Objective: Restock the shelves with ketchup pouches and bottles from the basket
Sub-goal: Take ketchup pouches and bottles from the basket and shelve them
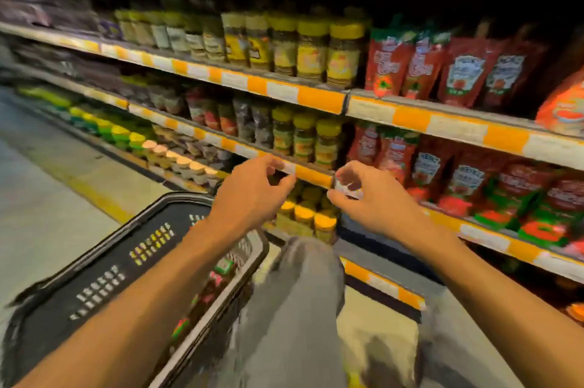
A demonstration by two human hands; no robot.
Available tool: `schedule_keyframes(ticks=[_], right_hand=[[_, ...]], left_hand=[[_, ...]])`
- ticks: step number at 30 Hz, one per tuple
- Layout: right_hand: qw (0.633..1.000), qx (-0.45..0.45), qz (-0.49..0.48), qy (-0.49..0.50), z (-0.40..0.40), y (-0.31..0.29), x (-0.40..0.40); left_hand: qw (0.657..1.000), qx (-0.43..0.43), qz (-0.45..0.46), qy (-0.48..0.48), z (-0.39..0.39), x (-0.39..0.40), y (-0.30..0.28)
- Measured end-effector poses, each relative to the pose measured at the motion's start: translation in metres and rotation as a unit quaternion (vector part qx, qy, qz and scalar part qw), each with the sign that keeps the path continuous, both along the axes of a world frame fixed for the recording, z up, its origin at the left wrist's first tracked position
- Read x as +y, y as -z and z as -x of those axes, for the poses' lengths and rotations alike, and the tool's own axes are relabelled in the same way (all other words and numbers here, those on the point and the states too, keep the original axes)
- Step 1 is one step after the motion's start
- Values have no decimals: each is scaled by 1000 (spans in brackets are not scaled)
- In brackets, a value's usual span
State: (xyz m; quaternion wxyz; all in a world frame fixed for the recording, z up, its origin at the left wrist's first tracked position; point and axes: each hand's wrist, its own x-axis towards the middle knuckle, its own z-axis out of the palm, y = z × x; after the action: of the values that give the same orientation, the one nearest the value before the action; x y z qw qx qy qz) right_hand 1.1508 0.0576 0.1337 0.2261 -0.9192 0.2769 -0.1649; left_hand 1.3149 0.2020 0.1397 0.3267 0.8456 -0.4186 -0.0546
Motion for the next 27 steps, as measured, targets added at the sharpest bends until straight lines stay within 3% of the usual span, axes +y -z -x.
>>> schedule_keyframes(ticks=[6,13,20,27], right_hand=[[990,67,6,-126,-118,24,67],[958,168,-6,-231,-211,100,124],[921,268,0,-281,-272,196,149],[896,340,-64,-277,-312,276,160]], left_hand=[[987,53,-71,-136,-73,115,55],[930,184,-137,-286,-117,215,152],[868,274,-178,-374,-128,235,249],[779,391,-97,-479,-135,239,316]])
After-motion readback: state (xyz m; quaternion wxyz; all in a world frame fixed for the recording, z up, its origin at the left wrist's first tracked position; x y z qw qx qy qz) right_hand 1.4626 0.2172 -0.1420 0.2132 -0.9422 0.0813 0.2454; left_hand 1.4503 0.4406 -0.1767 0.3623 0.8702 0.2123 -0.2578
